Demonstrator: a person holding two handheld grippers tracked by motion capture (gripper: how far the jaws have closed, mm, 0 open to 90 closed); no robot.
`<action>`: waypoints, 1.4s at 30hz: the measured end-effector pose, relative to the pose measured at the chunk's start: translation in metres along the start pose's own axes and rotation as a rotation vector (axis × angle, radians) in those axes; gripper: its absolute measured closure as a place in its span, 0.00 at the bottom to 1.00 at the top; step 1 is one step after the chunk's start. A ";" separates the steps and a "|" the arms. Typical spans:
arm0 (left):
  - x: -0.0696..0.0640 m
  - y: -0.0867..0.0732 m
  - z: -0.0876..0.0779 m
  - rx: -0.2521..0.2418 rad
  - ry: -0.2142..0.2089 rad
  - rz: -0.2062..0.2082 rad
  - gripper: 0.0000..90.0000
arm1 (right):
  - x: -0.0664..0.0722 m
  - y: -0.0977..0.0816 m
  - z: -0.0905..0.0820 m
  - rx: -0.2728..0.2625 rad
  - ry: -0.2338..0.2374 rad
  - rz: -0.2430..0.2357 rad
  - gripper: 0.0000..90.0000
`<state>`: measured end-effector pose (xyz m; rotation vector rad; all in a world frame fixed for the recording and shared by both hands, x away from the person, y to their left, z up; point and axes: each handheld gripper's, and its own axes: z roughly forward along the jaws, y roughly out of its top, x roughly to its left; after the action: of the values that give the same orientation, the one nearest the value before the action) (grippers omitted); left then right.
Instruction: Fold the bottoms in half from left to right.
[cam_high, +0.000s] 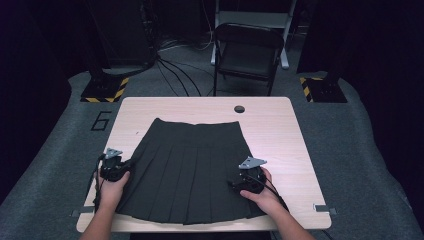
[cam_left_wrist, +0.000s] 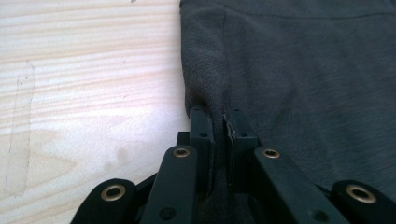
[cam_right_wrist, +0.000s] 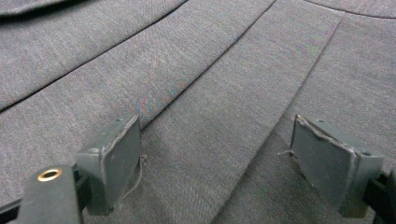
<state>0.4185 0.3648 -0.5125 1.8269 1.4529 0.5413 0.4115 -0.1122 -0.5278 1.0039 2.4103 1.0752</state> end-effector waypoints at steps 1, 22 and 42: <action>-0.001 0.001 -0.001 -0.016 -0.004 -0.005 0.93 | 0.000 0.000 0.000 0.000 0.000 0.000 0.18; -0.051 0.029 -0.024 -0.091 -0.120 0.131 0.93 | 0.000 0.000 0.000 0.000 0.000 0.000 0.18; -0.112 0.034 -0.031 -0.105 -0.270 0.285 0.93 | 0.000 0.000 0.000 0.002 0.000 -0.001 0.18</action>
<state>0.3883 0.2630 -0.4544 1.9484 0.9757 0.4762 0.4115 -0.1124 -0.5277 1.0028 2.4116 1.0724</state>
